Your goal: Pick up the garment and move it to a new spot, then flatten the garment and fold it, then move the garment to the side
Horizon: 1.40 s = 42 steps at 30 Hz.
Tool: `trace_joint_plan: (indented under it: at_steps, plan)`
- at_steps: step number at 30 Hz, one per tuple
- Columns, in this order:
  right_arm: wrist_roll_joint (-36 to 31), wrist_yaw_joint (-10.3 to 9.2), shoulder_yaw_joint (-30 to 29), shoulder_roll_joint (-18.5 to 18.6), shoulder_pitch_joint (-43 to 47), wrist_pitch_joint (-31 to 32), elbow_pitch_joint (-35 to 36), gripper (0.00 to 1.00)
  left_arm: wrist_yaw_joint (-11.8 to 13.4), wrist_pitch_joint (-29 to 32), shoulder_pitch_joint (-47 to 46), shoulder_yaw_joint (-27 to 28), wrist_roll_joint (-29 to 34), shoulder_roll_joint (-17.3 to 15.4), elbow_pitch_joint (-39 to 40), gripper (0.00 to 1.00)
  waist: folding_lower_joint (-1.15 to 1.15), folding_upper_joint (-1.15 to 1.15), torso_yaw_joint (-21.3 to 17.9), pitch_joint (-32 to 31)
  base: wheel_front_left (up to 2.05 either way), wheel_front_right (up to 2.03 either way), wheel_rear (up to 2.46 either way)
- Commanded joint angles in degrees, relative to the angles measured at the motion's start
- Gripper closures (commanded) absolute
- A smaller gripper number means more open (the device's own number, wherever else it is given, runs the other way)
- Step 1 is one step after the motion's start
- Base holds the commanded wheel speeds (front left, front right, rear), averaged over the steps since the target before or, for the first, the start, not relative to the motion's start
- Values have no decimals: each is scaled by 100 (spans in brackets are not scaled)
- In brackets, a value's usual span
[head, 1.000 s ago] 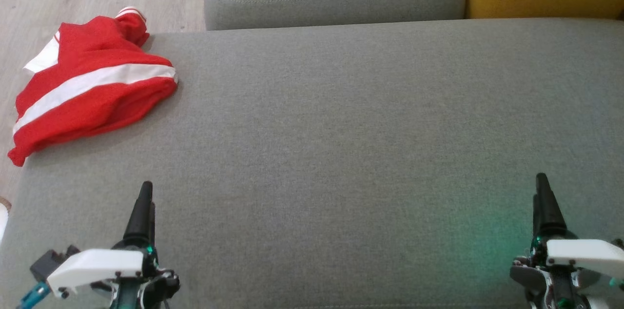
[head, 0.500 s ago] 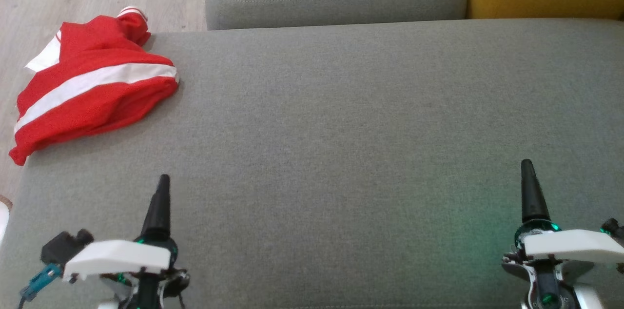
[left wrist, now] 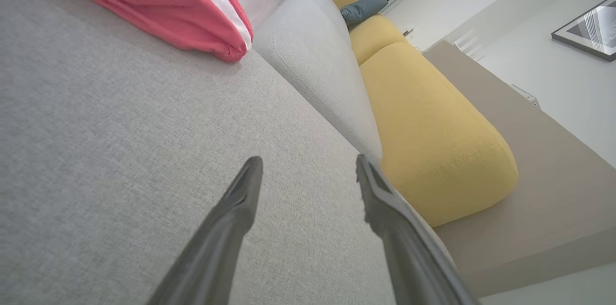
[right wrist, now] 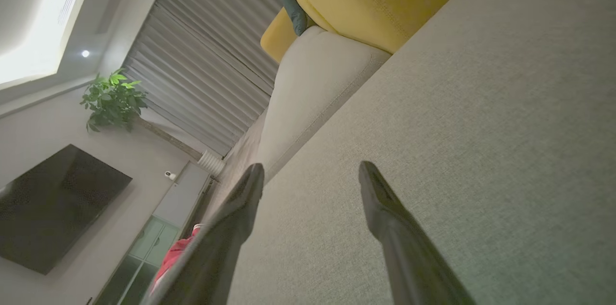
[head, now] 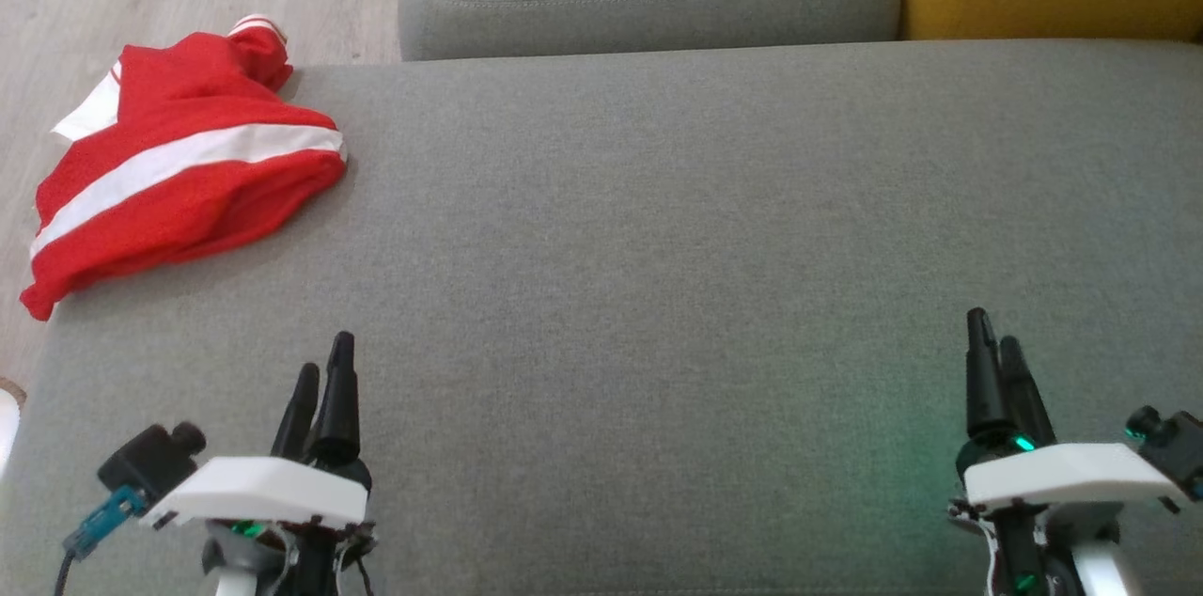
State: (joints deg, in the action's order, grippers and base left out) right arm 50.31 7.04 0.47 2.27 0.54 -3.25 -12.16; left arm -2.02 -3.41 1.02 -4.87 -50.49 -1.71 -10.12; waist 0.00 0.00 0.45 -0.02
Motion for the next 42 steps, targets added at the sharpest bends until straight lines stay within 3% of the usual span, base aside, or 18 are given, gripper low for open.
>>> trace_joint_plan:
  at_steps: [1, 42]
  plan:
    - [-205, 22, 112, 34, -209, -89, 176, 0, 13, -78, -208, 58, 194, -79, 261, 0, 0, 0, 2, -7, 0, 0, 0]
    - [-3280, 37, 460, 51, -194, -778, 324, 0, 392, -764, -42, -349, 3107, -237, 367, 0, 0, 0, 21, -112, 0, 0, 0]
